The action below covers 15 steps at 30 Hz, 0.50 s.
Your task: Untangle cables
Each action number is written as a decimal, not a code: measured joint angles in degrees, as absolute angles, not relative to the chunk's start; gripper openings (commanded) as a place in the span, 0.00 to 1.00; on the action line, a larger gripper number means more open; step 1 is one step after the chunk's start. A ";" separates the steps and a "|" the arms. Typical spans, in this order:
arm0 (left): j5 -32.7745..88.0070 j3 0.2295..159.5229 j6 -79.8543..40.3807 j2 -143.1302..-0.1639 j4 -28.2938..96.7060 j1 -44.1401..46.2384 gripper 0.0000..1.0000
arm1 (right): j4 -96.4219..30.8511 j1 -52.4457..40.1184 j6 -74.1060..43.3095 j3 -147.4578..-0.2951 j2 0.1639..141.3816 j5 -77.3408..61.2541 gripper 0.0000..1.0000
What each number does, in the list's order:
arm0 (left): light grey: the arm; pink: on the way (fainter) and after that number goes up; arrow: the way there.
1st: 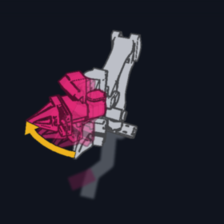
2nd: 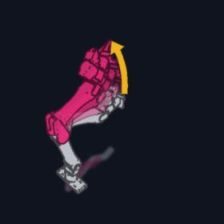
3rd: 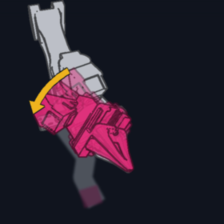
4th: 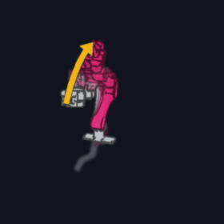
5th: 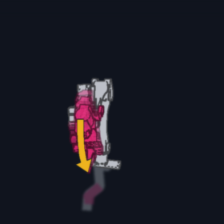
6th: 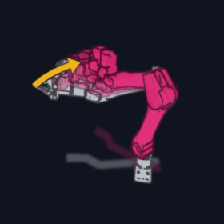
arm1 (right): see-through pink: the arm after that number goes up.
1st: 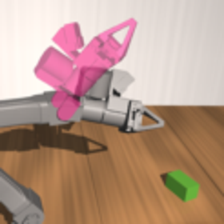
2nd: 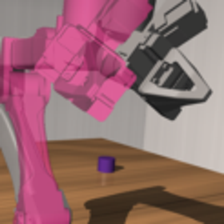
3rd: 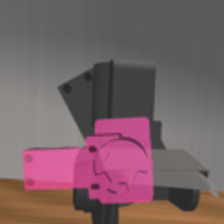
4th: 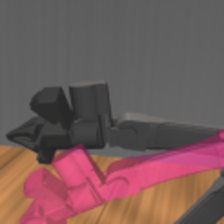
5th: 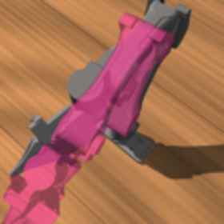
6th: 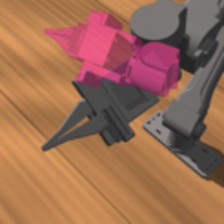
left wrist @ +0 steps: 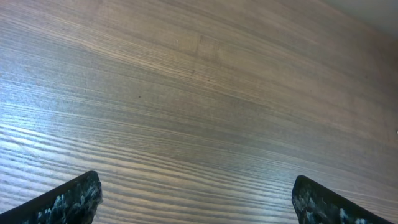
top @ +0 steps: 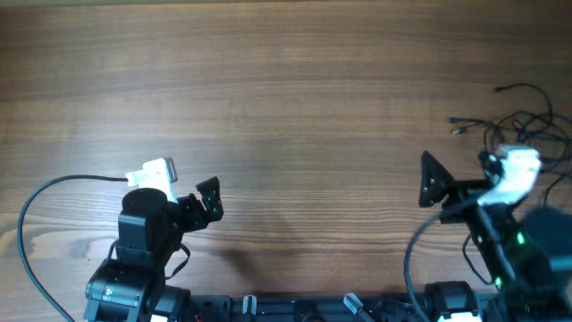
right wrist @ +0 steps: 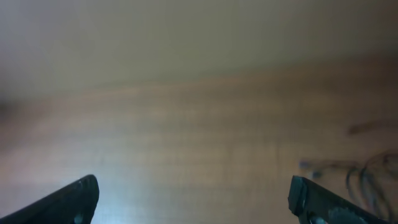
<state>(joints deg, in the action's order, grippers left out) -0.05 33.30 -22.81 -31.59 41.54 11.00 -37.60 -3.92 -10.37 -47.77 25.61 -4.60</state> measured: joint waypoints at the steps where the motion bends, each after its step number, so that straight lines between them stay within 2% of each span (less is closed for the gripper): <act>1: -0.05 33.30 -22.81 -31.59 41.56 11.00 1.00 | -35.73 -3.92 -10.20 -46.70 23.79 -4.40 1.00; 15: -0.05 33.26 -22.81 -31.59 41.58 11.03 1.00 | -7.73 -3.92 -9.74 -23.64 4.73 -4.71 1.00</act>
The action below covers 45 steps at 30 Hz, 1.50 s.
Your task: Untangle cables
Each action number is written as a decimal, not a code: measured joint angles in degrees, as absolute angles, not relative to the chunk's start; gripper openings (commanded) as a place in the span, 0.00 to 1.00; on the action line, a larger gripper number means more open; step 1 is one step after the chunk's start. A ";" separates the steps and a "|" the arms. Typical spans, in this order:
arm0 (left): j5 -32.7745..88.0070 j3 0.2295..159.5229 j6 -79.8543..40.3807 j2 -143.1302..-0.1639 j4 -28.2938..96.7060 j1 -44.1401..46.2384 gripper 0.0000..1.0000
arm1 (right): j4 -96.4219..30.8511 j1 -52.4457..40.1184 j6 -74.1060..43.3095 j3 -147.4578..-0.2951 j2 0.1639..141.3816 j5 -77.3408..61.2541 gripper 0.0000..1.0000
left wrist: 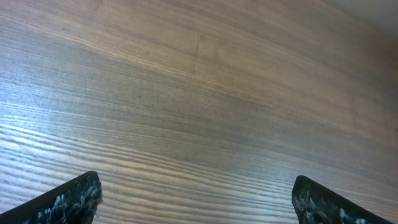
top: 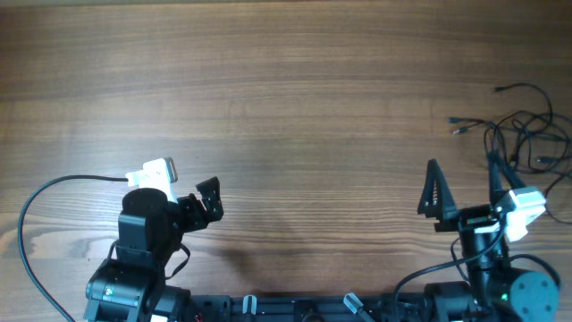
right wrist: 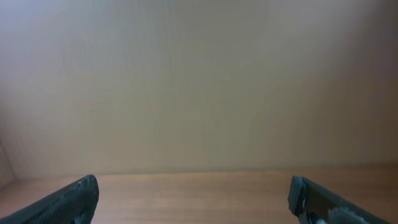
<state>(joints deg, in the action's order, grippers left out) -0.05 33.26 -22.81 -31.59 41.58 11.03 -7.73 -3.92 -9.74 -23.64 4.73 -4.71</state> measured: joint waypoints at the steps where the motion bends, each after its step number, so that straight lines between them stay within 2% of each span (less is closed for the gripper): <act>1: -0.05 33.26 -22.81 -31.59 41.56 11.00 1.00 | -6.83 -3.92 -9.74 -22.31 3.84 -4.78 0.99; 19: -0.05 33.23 -22.81 -31.59 41.58 11.00 1.00 | 19.16 -4.80 -9.30 -0.99 1.15 -4.89 1.00; 28: -0.05 33.23 -22.81 -31.59 41.58 11.03 1.00 | 18.31 -4.86 -4.91 -0.36 1.10 -4.36 1.00; 37: -0.05 33.19 -22.81 -31.59 41.58 11.00 1.00 | -0.30 -4.86 3.46 -0.34 0.99 -4.16 1.00; 45: -0.05 33.19 -22.81 -31.59 41.58 11.00 1.00 | -0.19 -2.79 3.75 -0.34 0.99 -3.92 1.00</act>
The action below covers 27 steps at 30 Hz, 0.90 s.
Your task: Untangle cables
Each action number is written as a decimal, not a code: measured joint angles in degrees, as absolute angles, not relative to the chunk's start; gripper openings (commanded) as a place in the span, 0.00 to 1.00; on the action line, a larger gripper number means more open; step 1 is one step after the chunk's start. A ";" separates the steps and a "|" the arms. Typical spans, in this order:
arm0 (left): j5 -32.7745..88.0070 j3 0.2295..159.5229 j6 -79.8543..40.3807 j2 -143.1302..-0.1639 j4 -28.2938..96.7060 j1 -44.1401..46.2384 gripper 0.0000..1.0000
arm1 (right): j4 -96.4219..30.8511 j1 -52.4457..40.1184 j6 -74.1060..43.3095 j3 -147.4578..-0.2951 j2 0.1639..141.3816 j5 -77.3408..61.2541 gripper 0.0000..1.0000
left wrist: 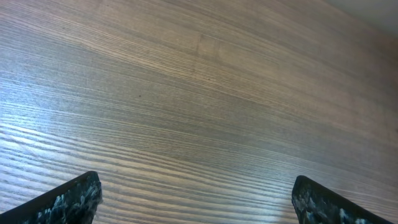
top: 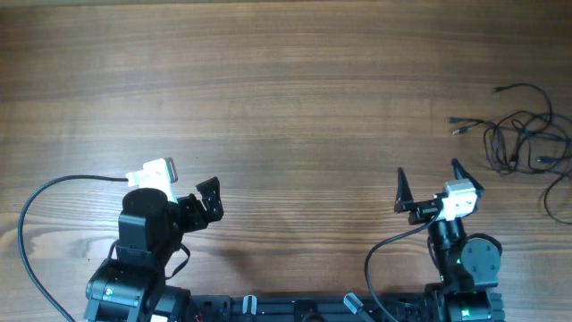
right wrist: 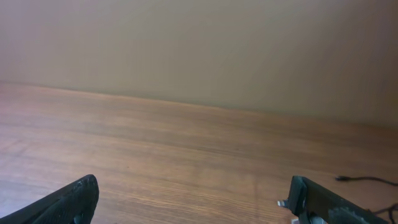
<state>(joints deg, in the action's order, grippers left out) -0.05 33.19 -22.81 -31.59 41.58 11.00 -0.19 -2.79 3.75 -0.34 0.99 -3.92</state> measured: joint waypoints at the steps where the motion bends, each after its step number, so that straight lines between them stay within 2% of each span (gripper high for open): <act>1: -0.05 33.19 -22.81 -31.59 41.58 11.00 1.00 | -0.19 -2.42 3.66 -0.34 0.99 -3.90 1.00; 27: -0.05 33.19 -22.81 -31.59 41.58 11.00 1.00 | -0.19 -1.28 2.42 -0.34 0.99 -3.57 1.00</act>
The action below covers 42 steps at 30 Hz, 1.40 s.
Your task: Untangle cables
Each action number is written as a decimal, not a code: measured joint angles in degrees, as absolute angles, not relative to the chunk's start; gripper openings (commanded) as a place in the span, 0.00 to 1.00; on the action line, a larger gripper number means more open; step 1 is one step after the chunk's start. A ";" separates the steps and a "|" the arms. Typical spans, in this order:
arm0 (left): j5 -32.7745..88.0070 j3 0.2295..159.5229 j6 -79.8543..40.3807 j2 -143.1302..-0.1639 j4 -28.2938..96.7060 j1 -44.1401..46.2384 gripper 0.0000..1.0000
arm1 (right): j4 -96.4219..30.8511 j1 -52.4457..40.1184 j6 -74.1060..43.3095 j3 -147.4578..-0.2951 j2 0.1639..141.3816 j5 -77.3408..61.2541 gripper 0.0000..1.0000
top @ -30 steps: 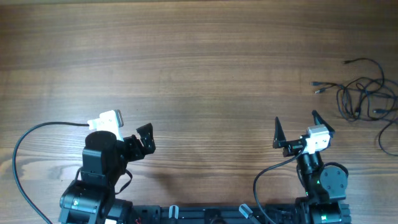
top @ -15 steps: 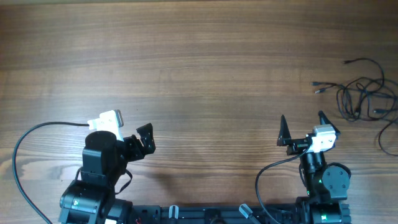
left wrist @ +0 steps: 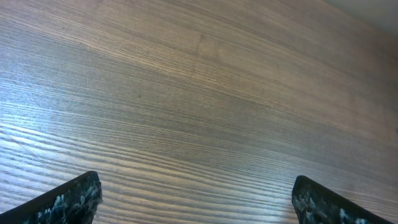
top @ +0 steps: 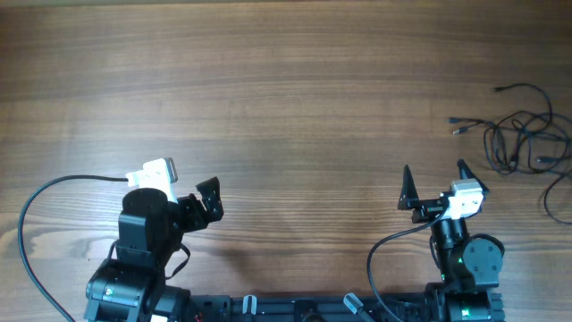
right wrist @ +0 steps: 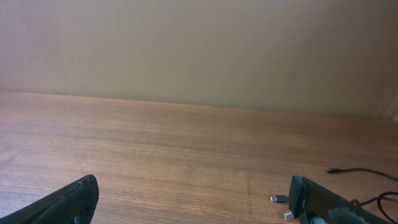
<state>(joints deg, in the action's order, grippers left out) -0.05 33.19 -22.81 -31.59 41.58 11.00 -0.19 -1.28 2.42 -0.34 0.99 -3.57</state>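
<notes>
The tangle of thin black cables [top: 525, 134] lies at the table's far right edge, with loose plug ends pointing left. In the right wrist view two of those plugs [right wrist: 280, 199] and a strand of cable [right wrist: 357, 172] show just beside the right finger. My right gripper [top: 434, 182] stands open near the front edge, left of and nearer than the tangle, holding nothing; the right gripper [right wrist: 196, 200] looks out low across the wood. My left gripper [top: 204, 202] is open at the front left, far from the cables; the left gripper [left wrist: 196, 200] sees only bare wood.
The wooden table [top: 286, 98] fills the overhead view. The left arm's own black lead [top: 31, 215] loops over the front left corner. A pale wall [right wrist: 199, 43] stands behind the table's far edge.
My right gripper has shifted slightly to the right, and the cable plugs now show more fully in its wrist view. The left arm has not moved.
My right gripper first stood open at the far right, close beside the tangle. Then it was nearer the front edge, its camera on the wall. Later it sat further left, looking low over the table, and now a little right. The left gripper stayed open and still.
</notes>
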 measured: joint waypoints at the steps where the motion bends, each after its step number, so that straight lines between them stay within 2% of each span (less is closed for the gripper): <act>1: -0.05 33.19 -22.81 -31.59 41.58 11.00 1.00 | -0.19 -1.28 2.42 -0.34 0.99 -3.57 1.00; 20: -0.05 33.19 -22.81 -31.59 41.60 11.03 1.00 | -0.19 -1.28 2.42 -0.34 0.99 -3.57 1.00; 26: 0.16 33.15 -23.14 -29.98 45.25 10.28 1.00 | -0.19 -1.28 2.42 -0.34 0.99 -3.57 1.00; 36: 0.40 29.32 -23.20 -16.27 44.56 1.61 1.00 | -0.21 -1.28 2.42 -0.34 0.99 -3.57 1.00; 42: 0.56 19.29 -23.18 -7.16 32.86 -1.02 1.00 | -0.19 -1.28 2.42 -0.34 0.99 -3.57 1.00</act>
